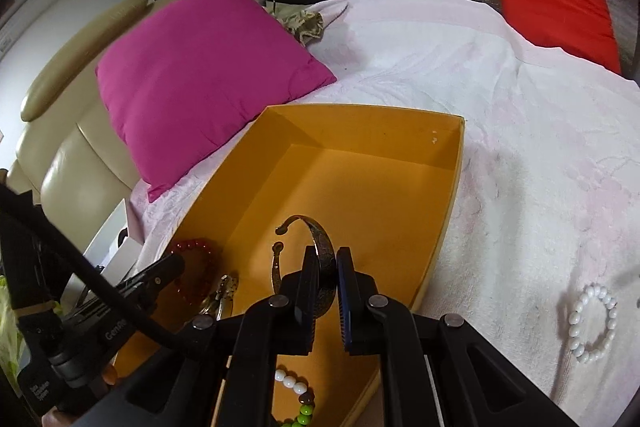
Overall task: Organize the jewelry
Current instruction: 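Carry the red bracelet and silver bangle into the orange box and open both tools, then move both tools back to the pile, right tool reaching toward the purple bead bracelet, then grasp the purple bead bracelet with the right tool while the left tool grasps the beige claw clip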
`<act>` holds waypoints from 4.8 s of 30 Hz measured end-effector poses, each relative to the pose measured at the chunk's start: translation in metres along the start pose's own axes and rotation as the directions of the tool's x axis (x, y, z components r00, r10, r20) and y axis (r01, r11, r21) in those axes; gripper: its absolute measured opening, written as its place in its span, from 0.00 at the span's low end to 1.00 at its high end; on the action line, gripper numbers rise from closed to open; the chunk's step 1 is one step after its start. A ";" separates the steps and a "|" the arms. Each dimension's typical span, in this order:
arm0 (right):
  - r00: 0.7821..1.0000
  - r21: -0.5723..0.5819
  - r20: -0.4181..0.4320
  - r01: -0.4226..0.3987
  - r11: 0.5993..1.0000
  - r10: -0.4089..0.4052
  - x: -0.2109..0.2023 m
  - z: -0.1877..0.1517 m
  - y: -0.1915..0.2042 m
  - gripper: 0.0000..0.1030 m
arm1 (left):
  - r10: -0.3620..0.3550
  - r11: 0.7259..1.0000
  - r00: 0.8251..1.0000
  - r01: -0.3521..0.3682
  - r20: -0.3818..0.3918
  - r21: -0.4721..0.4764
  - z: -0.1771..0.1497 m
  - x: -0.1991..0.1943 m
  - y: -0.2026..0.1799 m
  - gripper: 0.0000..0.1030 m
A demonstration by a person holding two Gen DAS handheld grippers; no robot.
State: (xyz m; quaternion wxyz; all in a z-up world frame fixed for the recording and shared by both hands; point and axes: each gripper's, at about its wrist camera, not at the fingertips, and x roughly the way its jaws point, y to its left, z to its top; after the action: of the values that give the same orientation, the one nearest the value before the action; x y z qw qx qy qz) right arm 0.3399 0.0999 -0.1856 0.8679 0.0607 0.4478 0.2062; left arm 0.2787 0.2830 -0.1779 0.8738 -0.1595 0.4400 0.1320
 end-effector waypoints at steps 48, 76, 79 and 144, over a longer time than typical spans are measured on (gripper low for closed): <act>0.939 0.682 0.277 -0.045 0.730 -0.202 -0.249 -0.128 -0.374 0.37 | -0.171 0.841 0.935 -0.026 0.312 0.540 -0.087 -0.070 -0.264 0.62; 0.934 0.626 0.088 0.219 0.749 -0.347 -0.199 -0.118 -0.401 0.38 | -0.268 0.700 0.942 0.046 0.202 0.712 -0.130 -0.064 -0.336 0.62; 0.920 0.612 0.116 0.231 0.756 -0.375 -0.206 -0.117 -0.390 0.38 | -0.270 0.718 0.942 0.059 0.200 0.694 -0.124 -0.066 -0.329 0.62; 0.960 0.661 0.168 0.058 0.748 -0.223 -0.205 -0.130 -0.419 0.38 | -0.491 0.631 0.871 0.324 0.039 0.705 -0.155 -0.061 -0.402 0.73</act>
State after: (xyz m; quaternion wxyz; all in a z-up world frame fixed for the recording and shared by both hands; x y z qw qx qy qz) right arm 0.2573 -0.3752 -0.2304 0.8527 0.3478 0.3880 -0.0372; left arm 0.2803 -0.1517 -0.1504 0.9211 0.0909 0.3061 -0.2227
